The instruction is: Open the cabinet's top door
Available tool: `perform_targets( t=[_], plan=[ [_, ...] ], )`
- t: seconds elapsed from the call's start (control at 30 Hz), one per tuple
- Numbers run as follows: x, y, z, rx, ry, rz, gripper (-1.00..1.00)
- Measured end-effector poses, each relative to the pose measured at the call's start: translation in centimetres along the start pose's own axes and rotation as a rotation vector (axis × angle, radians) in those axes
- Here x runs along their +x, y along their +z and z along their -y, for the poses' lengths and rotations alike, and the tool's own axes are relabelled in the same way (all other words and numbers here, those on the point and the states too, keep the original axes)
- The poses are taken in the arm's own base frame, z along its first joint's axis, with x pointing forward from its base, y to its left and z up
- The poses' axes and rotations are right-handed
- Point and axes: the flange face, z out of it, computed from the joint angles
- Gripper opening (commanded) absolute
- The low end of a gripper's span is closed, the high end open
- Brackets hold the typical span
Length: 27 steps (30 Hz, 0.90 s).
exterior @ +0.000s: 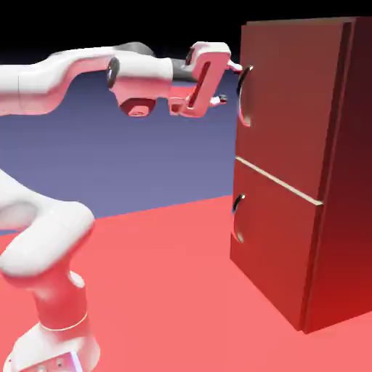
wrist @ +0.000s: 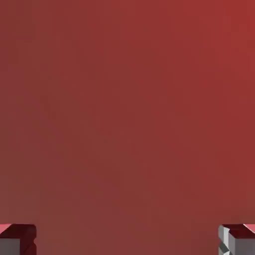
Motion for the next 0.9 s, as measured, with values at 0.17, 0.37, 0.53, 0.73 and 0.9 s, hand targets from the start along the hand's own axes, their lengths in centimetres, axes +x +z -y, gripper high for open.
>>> perform_targets(
  t=[0.17,0.37,0.53,0.73,0.9],
  plan=[
    [1.2,0.8,-2.9,-0.013,0.285,0.047,0.00],
    [3.9,2.5,-6.5,-0.041,0.625,0.079,0.00],
    [5.6,4.8,-8.1,-0.056,0.789,0.086,0.00],
    [5.2,8.7,-8.1,-0.056,0.789,0.085,-1.00],
    [5.6,4.8,-5.8,-0.180,0.781,0.034,-1.00]
  ],
)
